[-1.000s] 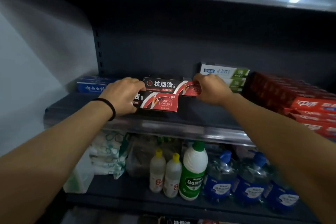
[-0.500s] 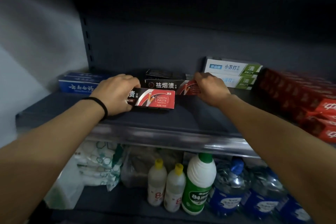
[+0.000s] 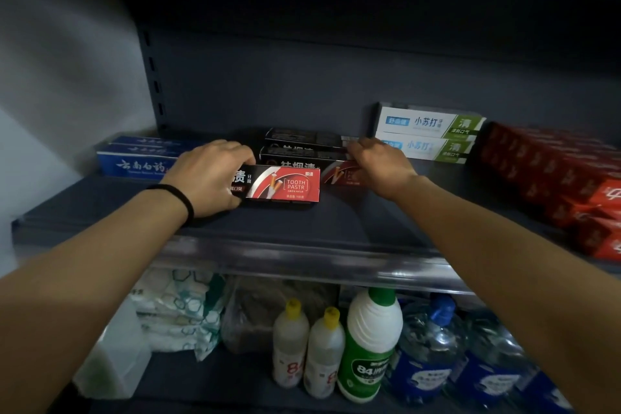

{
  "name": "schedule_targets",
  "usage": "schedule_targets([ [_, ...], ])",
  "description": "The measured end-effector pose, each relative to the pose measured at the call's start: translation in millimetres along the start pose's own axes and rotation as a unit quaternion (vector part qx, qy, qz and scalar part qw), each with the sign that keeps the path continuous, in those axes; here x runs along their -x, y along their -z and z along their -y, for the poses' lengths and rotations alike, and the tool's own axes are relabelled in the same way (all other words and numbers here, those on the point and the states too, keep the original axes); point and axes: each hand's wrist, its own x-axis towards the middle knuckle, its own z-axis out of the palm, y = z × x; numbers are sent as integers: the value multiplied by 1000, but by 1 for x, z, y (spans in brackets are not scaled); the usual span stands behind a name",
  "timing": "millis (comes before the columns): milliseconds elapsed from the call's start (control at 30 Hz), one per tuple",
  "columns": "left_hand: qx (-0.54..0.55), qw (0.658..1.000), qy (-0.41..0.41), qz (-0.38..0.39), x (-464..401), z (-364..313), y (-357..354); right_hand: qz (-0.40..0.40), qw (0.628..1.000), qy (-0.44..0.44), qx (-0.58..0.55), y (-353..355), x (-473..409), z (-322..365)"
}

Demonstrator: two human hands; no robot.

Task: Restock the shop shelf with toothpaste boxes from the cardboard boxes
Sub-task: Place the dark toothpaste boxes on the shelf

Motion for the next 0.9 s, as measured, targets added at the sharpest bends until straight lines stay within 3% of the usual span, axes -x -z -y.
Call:
schedule_targets([
  [567, 20, 1000, -9, -13, -6, -2, -6, -5, 1000, 4, 8, -1, -8, -2],
  [767, 7, 998, -31, -45, -6, -18, 0, 25, 987, 80, -140, 28, 4, 0],
  [900, -5, 996, -59, -73, -3, -35, 4, 112, 957, 93, -252, 64, 20, 11],
])
